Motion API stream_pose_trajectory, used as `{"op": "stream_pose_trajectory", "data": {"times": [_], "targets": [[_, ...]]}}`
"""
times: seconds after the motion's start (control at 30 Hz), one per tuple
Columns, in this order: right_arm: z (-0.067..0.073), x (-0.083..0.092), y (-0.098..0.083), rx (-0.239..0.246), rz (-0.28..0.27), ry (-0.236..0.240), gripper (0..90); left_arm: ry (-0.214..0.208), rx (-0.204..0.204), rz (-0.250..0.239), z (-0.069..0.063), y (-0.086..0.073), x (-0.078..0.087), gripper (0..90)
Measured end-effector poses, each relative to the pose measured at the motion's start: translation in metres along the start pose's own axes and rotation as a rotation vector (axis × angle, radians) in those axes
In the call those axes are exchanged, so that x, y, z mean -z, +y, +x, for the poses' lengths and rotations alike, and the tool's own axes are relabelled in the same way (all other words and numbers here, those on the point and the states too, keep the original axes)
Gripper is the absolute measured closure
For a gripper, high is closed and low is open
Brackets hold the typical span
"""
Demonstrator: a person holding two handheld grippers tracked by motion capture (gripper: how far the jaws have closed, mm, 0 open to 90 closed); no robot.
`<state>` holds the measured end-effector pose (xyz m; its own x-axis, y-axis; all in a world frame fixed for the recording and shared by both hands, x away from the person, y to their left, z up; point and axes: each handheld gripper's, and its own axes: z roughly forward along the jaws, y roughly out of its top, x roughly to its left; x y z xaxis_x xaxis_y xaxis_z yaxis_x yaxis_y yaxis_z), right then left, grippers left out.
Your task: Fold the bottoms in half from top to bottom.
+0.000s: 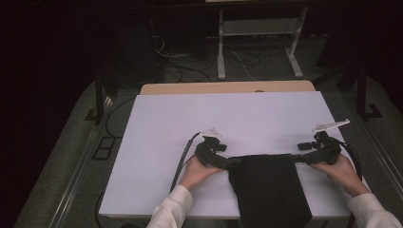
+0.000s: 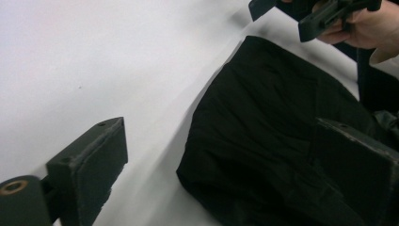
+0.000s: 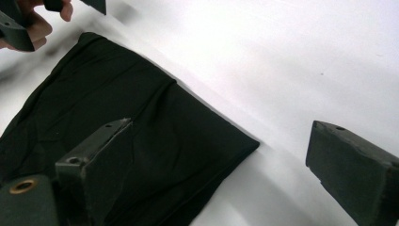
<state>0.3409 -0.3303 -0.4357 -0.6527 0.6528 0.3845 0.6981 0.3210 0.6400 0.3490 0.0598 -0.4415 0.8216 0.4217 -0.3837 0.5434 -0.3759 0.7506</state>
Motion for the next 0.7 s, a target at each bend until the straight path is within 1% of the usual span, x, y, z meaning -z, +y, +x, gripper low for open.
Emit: {"op": "stream_pose_trajectory", "data": {"times": [0.07,0.2,0.23,0.33,0.4,0.57,0.63,0.7], "targets": [[-0.001,-0.001,0.0,-0.005,0.002,0.002,9.9,0.002,0.001,0.004,0.001,0.0,-0.001,6.5],[-0.002,-0.002,0.0,0.002,0.008,0.01,14.2,0.001,-0.002,-0.001,0.002,-0.001,-0.001,13.1],[-0.002,-0.003,0.0,0.002,0.011,0.01,15.2,-0.001,0.001,-0.001,0.002,-0.001,-0.002,13.5],[-0.003,-0.006,0.0,0.01,0.021,0.022,21.3,-0.013,0.002,0.008,0.003,-0.002,-0.004,16.4],[-0.002,-0.009,0.0,0.014,0.037,0.027,26.0,-0.028,0.001,0.015,0.002,-0.002,-0.005,19.2],[-0.001,-0.016,0.001,0.027,0.071,0.032,38.6,-0.068,-0.013,0.038,0.0,-0.003,-0.01,32.1],[-0.002,-0.019,0.001,0.025,0.087,0.03,43.9,-0.061,-0.018,0.061,0.0,-0.004,-0.012,38.2],[-0.003,-0.019,0.001,0.02,0.089,0.038,50.3,-0.073,-0.021,0.073,0.001,-0.006,-0.015,43.4]]}}
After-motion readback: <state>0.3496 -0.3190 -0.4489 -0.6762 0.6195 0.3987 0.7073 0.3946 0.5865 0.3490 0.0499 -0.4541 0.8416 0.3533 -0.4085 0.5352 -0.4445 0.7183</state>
